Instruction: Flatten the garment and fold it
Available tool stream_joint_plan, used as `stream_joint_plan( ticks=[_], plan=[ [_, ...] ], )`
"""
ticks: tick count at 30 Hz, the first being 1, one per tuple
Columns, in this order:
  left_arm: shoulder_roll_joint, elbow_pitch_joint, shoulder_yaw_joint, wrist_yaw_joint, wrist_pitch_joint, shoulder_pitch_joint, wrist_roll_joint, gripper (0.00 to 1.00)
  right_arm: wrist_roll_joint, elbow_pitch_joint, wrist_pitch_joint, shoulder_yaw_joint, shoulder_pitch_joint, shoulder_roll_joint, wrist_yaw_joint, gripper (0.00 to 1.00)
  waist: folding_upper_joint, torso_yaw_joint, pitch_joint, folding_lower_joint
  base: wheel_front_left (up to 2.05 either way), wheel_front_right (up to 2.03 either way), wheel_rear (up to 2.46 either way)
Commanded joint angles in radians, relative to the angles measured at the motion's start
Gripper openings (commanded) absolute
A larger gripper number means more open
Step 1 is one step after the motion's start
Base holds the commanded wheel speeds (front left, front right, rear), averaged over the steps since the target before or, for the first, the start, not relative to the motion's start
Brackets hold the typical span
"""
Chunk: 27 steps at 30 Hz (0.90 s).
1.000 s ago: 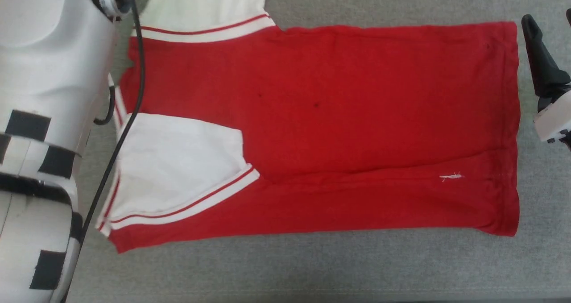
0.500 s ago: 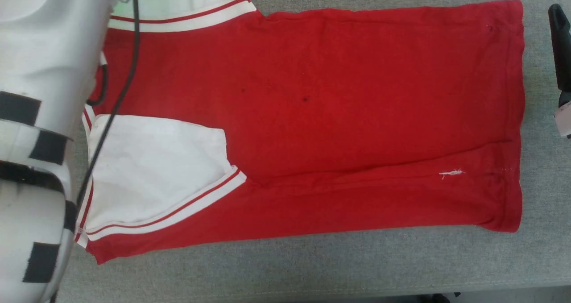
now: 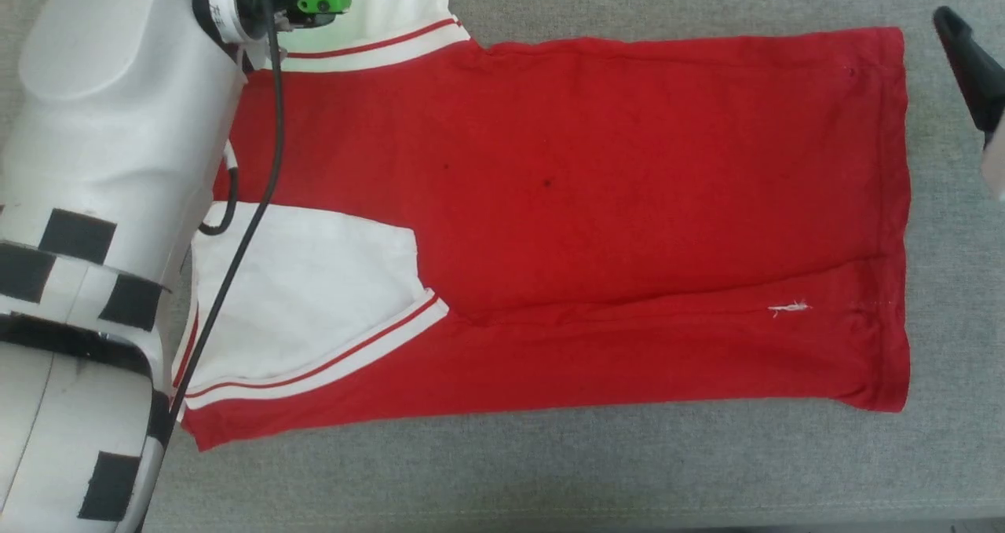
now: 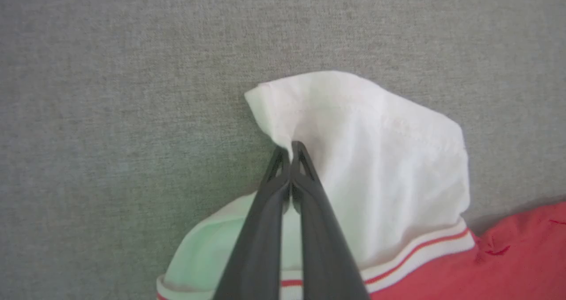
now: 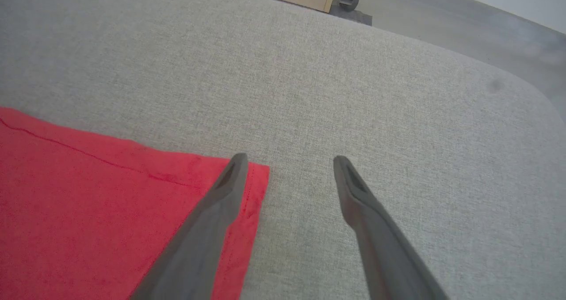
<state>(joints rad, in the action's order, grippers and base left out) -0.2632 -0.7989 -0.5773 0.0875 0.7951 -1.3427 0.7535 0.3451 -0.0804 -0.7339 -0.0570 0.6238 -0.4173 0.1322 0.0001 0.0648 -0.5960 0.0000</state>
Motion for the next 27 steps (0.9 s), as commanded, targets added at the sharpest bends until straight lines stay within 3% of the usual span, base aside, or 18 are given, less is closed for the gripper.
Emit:
stream_joint_plan(
  ticks=[1,4,8,15,21,22,23,24,27],
  plan=[
    [-0.002,0.008,0.001,-0.004,-0.005,0.017,0.012,0.00,-0.008,0.007,-0.071,0.025,0.038,-0.014,-0.002,1.00,-0.0001,-0.008,0.007,0.0000,0.00,0.00,0.00],
    [-0.010,0.031,-0.001,0.000,-0.004,0.019,0.011,0.00,-0.014,0.040,-0.234,0.076,0.097,-0.018,-0.002,1.00,-0.0001,-0.017,0.008,0.0000,0.00,0.00,0.00],
    [-0.017,0.062,-0.001,0.007,-0.003,0.013,0.009,0.00,-0.037,0.080,-0.353,0.140,0.147,-0.027,-0.002,1.00,-0.0001,-0.032,-0.006,0.0000,0.00,0.00,0.00],
    [-0.027,0.114,-0.002,0.021,0.000,0.013,0.009,0.00,-0.071,0.150,-0.397,0.243,0.172,-0.039,-0.002,1.00,-0.0001,-0.052,-0.044,0.0000,0.00,0.00,0.00],
    [-0.034,0.143,-0.001,0.030,0.003,0.022,0.013,0.00,-0.032,0.190,-0.407,0.282,0.163,-0.047,-0.002,1.00,-0.0001,-0.057,-0.061,0.0000,0.00,0.00,0.00],
    [-0.037,0.148,0.000,0.031,0.002,0.024,0.015,0.00,-0.024,0.193,-0.408,0.282,0.163,-0.048,-0.002,0.39,-0.0001,-0.057,-0.062,0.0000,0.00,0.00,0.00],
    [-0.039,0.151,0.001,0.032,0.002,0.026,0.016,0.00,-0.020,0.195,-0.406,0.281,0.163,-0.050,-0.002,0.14,-0.0001,-0.057,-0.062,0.0000,0.00,0.00,0.00],
    [-0.042,0.155,0.002,0.033,0.002,0.029,0.017,0.00,-0.014,0.197,-0.405,0.278,0.162,-0.053,-0.002,0.00,-0.0001,-0.057,-0.061,0.0000,0.00,0.00,0.00],
    [-0.049,0.168,0.010,0.033,-0.006,0.036,0.025,0.00,-0.002,0.202,-0.399,0.258,0.160,-0.059,-0.002,0.00,-0.0001,-0.057,-0.049,0.0000,0.00,0.00,0.00]
  ],
)
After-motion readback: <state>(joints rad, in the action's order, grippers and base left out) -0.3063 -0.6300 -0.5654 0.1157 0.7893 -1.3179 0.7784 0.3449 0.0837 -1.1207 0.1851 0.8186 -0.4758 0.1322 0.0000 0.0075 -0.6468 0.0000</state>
